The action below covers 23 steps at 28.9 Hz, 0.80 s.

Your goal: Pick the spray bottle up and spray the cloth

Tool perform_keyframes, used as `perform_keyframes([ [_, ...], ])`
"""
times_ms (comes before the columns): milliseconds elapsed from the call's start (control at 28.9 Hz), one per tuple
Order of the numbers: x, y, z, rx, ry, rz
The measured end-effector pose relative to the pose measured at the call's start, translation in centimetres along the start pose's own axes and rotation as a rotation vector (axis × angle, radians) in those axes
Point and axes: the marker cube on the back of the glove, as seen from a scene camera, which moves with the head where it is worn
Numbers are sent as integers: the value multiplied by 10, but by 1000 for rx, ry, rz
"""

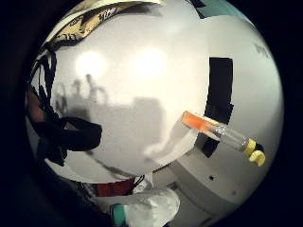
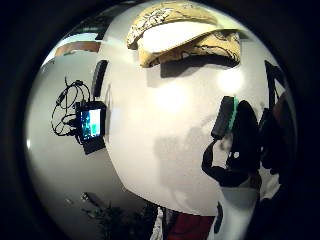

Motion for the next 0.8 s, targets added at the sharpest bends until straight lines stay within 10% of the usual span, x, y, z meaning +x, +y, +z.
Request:
perform_keyframes([
  [795, 10, 65, -10, 21, -171, -185],
])
